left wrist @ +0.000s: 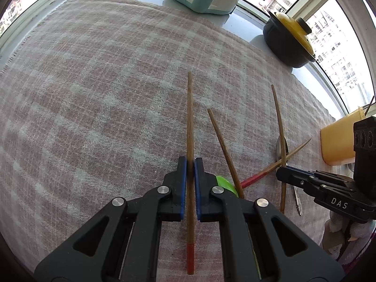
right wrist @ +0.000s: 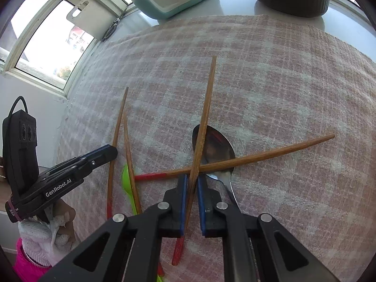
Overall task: Organize utensils
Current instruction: 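Close the left tool on a red-tipped chopstick while the right tool grasps another chopstick, then lift both chopsticks and carry them over the yellow container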
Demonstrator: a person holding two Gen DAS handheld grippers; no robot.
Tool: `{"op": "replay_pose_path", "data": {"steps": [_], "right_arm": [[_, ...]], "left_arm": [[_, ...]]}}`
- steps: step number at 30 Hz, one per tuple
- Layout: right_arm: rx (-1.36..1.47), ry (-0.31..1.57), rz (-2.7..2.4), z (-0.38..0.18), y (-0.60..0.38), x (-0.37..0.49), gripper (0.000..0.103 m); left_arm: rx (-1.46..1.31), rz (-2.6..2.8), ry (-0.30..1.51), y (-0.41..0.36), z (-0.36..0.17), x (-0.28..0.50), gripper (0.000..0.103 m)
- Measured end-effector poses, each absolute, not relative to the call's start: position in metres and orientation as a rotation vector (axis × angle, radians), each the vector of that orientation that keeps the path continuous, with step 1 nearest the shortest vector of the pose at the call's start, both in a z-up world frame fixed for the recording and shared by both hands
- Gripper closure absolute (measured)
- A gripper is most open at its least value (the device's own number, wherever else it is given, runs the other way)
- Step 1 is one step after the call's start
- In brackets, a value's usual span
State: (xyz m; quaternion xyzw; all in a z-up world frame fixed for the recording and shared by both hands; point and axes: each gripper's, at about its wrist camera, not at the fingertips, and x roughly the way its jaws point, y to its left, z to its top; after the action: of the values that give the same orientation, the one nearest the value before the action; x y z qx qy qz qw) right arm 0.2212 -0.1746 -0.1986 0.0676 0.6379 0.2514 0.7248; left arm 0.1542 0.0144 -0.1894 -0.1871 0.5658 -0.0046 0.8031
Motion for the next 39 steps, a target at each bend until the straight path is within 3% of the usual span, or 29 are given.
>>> {"op": "replay_pose_path", "data": {"steps": [21,39], "right_arm": [[0.179,1.275,0.55,-0.149,-0.211,0.197,0.099],[0.248,1.077,0.47,-0.073,-0.307,0.178,0.099]], "left_arm": [[-0.431,-0.045,1.086,0.005,-0.139,0.127,0.099],[-0.409,-0.211,0.936,-0.083,-0.073,0.139,0.099]]}}
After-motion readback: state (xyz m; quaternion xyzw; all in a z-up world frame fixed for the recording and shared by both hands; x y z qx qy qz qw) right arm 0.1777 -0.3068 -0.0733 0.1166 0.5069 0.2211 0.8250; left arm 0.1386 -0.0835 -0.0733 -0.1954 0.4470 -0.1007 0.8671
